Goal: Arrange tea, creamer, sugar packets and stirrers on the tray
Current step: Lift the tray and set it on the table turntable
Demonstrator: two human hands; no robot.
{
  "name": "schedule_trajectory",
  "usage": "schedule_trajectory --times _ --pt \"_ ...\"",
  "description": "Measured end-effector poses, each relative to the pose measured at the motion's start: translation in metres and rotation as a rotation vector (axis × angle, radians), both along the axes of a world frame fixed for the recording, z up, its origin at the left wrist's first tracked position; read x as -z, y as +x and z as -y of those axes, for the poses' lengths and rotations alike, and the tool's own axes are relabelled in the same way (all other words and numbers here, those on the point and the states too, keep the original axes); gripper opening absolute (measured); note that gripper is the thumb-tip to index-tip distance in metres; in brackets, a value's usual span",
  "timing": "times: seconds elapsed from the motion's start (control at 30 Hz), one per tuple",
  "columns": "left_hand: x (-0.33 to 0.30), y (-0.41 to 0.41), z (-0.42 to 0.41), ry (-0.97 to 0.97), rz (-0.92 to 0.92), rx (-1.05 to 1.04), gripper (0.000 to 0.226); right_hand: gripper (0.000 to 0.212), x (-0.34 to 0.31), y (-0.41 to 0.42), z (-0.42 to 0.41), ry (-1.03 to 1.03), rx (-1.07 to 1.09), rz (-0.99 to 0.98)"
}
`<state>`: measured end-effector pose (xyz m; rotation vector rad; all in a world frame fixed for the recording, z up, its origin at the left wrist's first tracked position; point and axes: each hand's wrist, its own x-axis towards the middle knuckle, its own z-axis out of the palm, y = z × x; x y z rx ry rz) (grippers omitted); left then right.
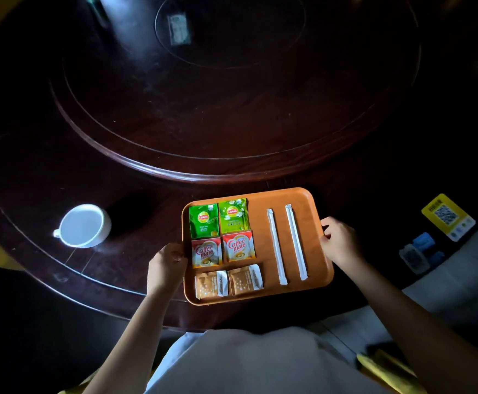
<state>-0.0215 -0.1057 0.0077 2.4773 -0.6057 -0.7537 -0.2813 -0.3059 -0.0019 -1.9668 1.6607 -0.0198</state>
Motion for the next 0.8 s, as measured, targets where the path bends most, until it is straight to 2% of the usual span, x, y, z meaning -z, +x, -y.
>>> schedule_trajectory --times 0.43,0.6,0.8 --pt "-0.049 0.046 -0.007 -0.183 0.085 0.078 0.025 0.031 -0.043 0.02 -0.018 -0.056 0.086 0.202" --pt "-0.059 0.079 0.017 -0.192 0.046 0.105 0.025 0.028 -0.066 0.042 0.002 -0.033 0.118 0.297" --pt "-0.072 0.116 0.069 -0.218 0.088 0.146 0.025 0.028 -0.081 0.073 0.052 -0.042 0.104 0.299"
